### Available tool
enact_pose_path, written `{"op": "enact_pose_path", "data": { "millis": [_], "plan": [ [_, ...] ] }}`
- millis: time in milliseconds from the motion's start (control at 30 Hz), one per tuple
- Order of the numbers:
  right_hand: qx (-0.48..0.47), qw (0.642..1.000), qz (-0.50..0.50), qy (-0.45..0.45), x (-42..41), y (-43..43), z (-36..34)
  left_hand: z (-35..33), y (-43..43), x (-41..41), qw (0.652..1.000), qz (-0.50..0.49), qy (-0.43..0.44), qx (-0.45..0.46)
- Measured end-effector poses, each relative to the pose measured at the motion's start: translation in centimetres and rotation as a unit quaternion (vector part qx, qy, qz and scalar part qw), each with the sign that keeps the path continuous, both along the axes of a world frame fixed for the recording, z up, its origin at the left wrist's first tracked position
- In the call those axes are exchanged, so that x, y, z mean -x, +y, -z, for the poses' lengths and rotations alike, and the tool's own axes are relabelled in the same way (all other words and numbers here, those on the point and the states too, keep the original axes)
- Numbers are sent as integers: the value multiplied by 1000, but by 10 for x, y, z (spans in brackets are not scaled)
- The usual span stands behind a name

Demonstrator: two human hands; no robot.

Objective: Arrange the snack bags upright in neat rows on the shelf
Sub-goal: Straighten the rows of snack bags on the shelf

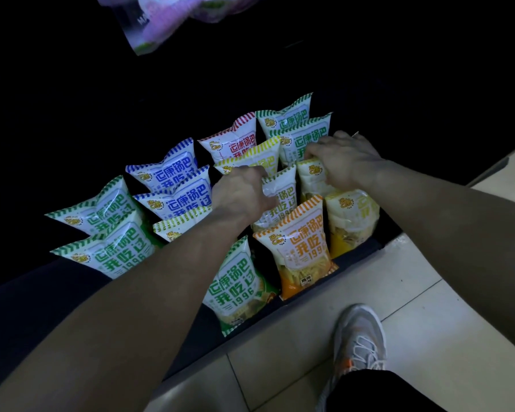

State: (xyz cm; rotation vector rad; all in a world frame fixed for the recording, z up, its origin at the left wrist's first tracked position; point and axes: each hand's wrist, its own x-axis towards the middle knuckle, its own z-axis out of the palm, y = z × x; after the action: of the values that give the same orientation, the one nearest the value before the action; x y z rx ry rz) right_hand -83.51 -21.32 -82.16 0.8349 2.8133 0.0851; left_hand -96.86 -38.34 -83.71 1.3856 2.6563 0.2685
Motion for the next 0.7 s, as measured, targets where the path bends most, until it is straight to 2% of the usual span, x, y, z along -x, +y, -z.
{"op": "enact_pose_path", "data": {
  "millis": [267,400,500,567,700],
  "plan": [
    [67,997,31,-12,-1,-4,-10,-7,2,-6,1000,18,-1,22],
    [47,998,47,-20,4,-16,-25,-18,-10,-4,998,42,-23,28],
    [57,997,38,47,13,-28,-38,-31,-34,11,998,30,-50,-10],
    [85,992,14,98,23,-40,-43,-37,-60,28,999,16,-35,-32],
    [94,990,-47,91,47,-70,-37,-36,-114,63,1000,-11,-9,-3]
  ]
}}
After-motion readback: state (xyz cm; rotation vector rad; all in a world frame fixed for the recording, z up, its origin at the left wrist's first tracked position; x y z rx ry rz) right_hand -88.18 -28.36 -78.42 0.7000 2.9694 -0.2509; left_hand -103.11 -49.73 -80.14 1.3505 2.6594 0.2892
